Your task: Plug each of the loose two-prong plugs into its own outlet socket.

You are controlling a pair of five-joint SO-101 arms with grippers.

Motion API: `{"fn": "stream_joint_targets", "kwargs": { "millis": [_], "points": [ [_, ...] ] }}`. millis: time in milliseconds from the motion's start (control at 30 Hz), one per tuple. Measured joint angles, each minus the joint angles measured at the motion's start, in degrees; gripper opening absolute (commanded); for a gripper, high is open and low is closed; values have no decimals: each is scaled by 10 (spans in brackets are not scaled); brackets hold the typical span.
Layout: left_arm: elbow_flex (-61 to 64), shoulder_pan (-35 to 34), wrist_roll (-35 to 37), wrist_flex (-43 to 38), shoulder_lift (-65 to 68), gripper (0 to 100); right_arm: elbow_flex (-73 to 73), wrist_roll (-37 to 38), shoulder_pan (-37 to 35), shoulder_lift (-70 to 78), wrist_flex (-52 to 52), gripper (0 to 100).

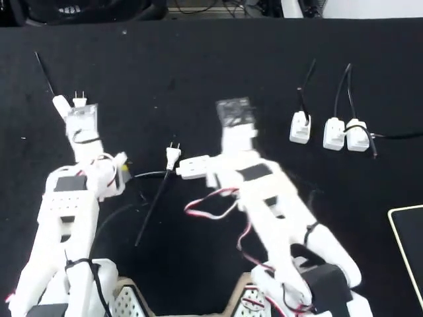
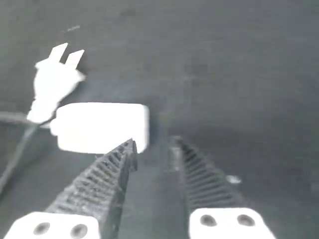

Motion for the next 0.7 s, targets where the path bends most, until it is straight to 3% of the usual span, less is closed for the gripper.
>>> {"fn": "stream_joint_targets", "kwargs": {
  "millis": [133,267,500,700],
  "points": [
    [64,-31,55,-92,0,220,0,0,-77,0,0,263],
    [96,-49,101,-150,-1,220,-5,-30,-124,0,-24,254],
    [98,-66,146,-171,-1,220,-16,-112,-167,11,-143,253],
    [98,-67,150,-171,-1,220,-98,-136,-175,134,-178,251]
  ]
}}
